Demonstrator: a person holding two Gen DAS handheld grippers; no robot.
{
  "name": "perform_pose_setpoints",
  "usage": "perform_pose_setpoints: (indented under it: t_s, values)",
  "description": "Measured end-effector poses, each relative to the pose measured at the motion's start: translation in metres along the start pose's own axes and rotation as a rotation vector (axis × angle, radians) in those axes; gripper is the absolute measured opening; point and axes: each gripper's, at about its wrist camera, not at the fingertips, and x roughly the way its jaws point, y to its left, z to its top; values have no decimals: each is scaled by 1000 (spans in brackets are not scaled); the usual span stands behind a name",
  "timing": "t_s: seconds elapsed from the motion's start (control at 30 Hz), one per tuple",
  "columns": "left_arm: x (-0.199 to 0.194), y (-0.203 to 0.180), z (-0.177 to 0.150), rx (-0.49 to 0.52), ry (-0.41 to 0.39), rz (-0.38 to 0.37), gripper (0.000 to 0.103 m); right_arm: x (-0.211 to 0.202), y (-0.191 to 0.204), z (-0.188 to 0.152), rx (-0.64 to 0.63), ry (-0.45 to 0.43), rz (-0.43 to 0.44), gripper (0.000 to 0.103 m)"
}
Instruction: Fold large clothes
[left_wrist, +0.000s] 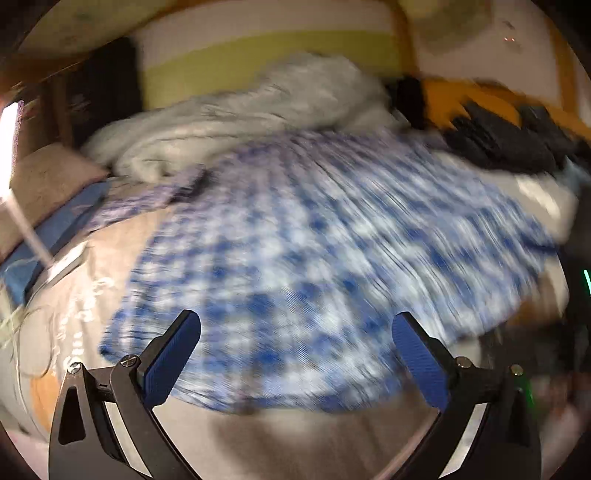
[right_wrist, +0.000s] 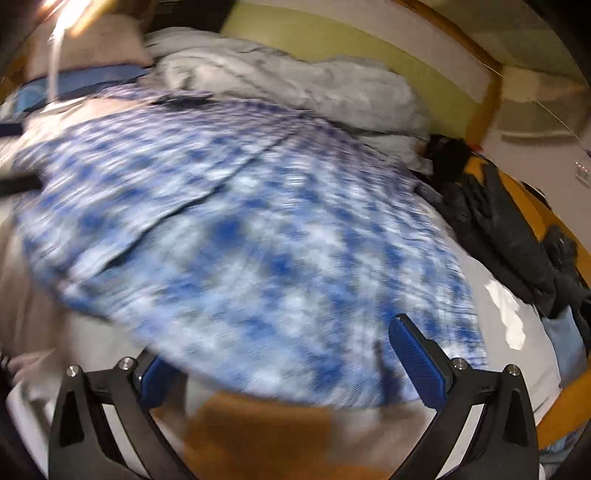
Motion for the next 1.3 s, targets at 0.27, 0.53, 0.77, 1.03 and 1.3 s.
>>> perform_pose_setpoints:
  t_s: [0.27, 0.53, 0.77, 1.03, 1.3]
  values:
    - [32, -44, -25, 235, 158, 13, 103, 1, -32, 1, 97, 8, -39, 103]
    - [36, -11, -26, 105, 75, 193, 103, 0, -30, -9, -46, -13, -339, 88]
    - [50, 49, -25, -28, 88, 413, 73, -1, -61, -6, 82, 30, -298, 37]
    - [36, 94, -3, -127, 32, 496, 48, -19, -95, 8, 192, -18, -315, 20]
    - [49, 136, 51, -169, 73, 334, 3, 0, -131, 61, 217, -32, -163, 5]
